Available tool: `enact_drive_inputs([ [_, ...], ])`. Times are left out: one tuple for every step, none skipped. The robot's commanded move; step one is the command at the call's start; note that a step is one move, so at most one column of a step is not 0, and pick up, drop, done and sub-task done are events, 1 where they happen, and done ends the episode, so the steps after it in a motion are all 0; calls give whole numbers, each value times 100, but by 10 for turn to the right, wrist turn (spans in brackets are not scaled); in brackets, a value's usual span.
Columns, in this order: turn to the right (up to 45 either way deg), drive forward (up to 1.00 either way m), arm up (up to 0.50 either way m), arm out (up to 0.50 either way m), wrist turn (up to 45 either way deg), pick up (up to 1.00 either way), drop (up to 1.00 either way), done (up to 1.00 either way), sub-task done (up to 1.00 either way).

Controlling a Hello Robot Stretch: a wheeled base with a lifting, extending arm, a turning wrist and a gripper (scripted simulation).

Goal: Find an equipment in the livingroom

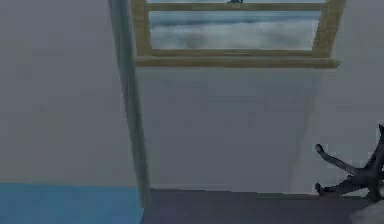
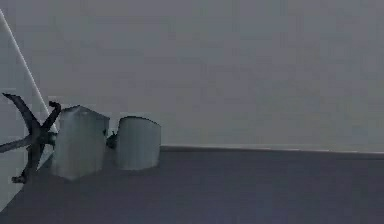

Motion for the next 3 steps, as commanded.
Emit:
enact_drive_inputs([
  [0,40,0,0,0,0,0,0,0],
  [-90,0,0,0,0,0,0,0,0],
  [0,40,0,0,0,0,0,0,0],
])
